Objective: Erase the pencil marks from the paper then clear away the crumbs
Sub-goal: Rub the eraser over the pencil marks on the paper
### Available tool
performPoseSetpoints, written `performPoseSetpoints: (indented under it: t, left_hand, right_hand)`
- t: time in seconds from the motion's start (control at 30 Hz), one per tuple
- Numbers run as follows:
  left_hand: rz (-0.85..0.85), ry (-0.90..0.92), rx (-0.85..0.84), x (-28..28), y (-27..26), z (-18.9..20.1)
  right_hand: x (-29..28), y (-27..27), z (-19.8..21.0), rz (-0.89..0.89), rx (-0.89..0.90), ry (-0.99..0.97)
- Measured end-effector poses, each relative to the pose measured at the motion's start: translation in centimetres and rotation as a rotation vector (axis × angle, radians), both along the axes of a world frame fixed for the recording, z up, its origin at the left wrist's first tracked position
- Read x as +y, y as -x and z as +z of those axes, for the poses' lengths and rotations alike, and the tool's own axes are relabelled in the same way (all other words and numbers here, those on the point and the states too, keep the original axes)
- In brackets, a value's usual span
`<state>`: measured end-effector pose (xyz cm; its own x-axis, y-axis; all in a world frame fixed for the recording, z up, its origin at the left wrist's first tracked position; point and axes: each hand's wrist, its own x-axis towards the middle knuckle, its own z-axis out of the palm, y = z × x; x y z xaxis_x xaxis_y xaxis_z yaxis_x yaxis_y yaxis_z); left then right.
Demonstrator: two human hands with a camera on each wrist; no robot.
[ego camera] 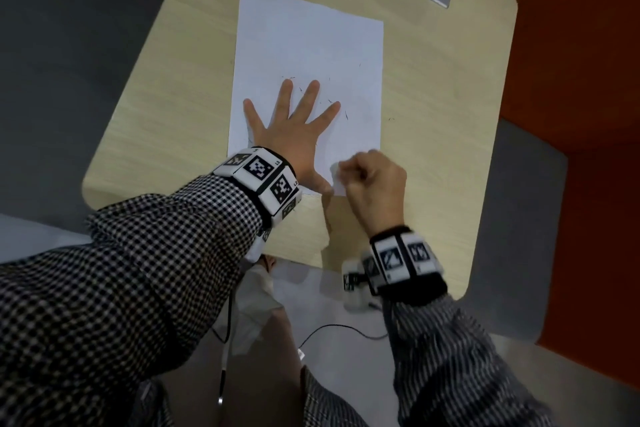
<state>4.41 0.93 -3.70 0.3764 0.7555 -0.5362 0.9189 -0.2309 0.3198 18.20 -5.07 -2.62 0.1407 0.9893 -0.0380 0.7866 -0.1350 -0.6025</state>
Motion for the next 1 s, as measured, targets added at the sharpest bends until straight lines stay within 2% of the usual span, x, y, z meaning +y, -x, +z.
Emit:
performPoseSetpoints:
  t: [0.1,0.17,0.27,0.4,0.6,0.73,0.83,0.9,1.0]
  left_hand:
    - [0.001,-0.005,0.000,0.0,0.0,0.0]
    - [0.001,0.004,0.000,0.0,0.0,0.0]
    - [-0.001,0.004,0.004,0.0,0.0,0.1]
    - [0.002,0.001,-0.009,-0.1,0.0,0.2]
    - [-0.004,0.005,-0.004,-0.1,0.1,0.0]
    - [-0.002,0.005,-0.008,-0.1,0.0,0.0]
    - [-0.002,0.014,-0.010,-0.1,0.0,0.1]
    - [-0.002,0.009,-0.010,-0.1,0.0,0.0]
    - [-0.011,0.011,-0.007,-0.1,0.0,0.1]
  right_hand:
    - [1.9,-0.1,-0.5,-0.034,-0.030,-0.041]
    - [-0.4,0.3,-0.7,-0.065,-0.023,-0.070]
    - [-2.8,0.8,-0.2,-0.048,0.036,-0.013]
    - [1.6,-0.6,-0.5,-0.071,0.005,-0.001]
    - [-3.0,0.3,-0.3,-0.063,0.015,-0.018]
    - [1.1,-0.7,-0.4,-0.076,0.016,-0.041]
    - [-0.6,-0.2,-0.6,-0.073,-0.040,-0.042]
    - [-2.7,0.4,-0.2,-0.063,-0.005,-0.019]
    - [-0.7,-0.3,-0.1,-0.088,0.037,-0.006]
